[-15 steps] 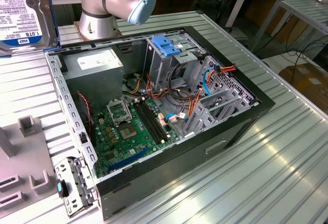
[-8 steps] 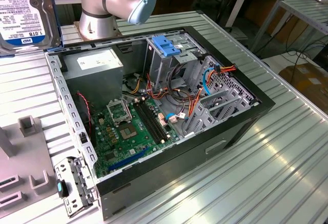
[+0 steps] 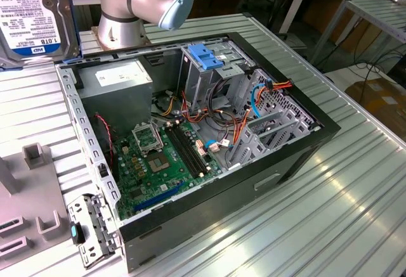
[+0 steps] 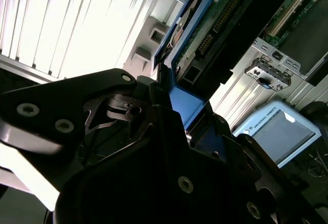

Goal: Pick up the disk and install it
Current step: 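Pick up the disk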

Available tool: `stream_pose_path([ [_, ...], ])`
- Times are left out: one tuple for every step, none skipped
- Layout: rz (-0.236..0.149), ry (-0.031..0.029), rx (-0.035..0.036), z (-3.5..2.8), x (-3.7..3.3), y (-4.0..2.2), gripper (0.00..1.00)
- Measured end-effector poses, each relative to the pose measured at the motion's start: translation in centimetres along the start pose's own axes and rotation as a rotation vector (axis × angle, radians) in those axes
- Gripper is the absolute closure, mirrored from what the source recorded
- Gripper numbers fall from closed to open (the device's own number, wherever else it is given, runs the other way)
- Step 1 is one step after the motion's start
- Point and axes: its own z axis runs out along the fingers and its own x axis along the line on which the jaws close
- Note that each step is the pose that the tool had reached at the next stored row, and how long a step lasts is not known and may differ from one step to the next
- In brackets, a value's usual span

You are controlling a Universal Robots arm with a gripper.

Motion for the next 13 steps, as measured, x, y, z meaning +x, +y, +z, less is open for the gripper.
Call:
stream_pose_path([
  [0.0, 0.0, 0.0, 0.0, 0.0, -0.06, 0.63],
  [0.0, 0.0001, 0.0, 0.0, 0.01, -0.14, 0.63],
  [0.0, 0.0, 0.0, 0.01, 0.01, -0.21, 0.63],
  [0.0, 0.0, -0.0001, 0.01, 0.02, -0.29, 0.63],
  [0.0, 0.0, 0.0, 0.02, 0.02, -0.35, 0.63],
  [0.0, 0.0, -0.0001, 0.02, 0.04, -0.47, 0.63],
  [0.001, 0.0, -0.0002, 0.03, 0.06, -0.6, 0.63],
  [0.001, 0.0001, -0.0003, 0.04, 0.07, -0.74, 0.63],
  [0.001, 0.0001, -0.0003, 0.04, 0.08, -0.79, 0.63],
  [0.001, 0.0001, -0.0004, 0.05, 0.09, -0.92, 0.63],
  [0.001, 0.0001, -0.0004, 0.05, 0.09, -1.0, 0.63],
  [0.001, 0.0001, -0.0005, 0.06, 0.1, -1.14, 0.63],
  [0.001, 0.0, -0.0005, 0.06, 0.1, -1.23, 0.63],
])
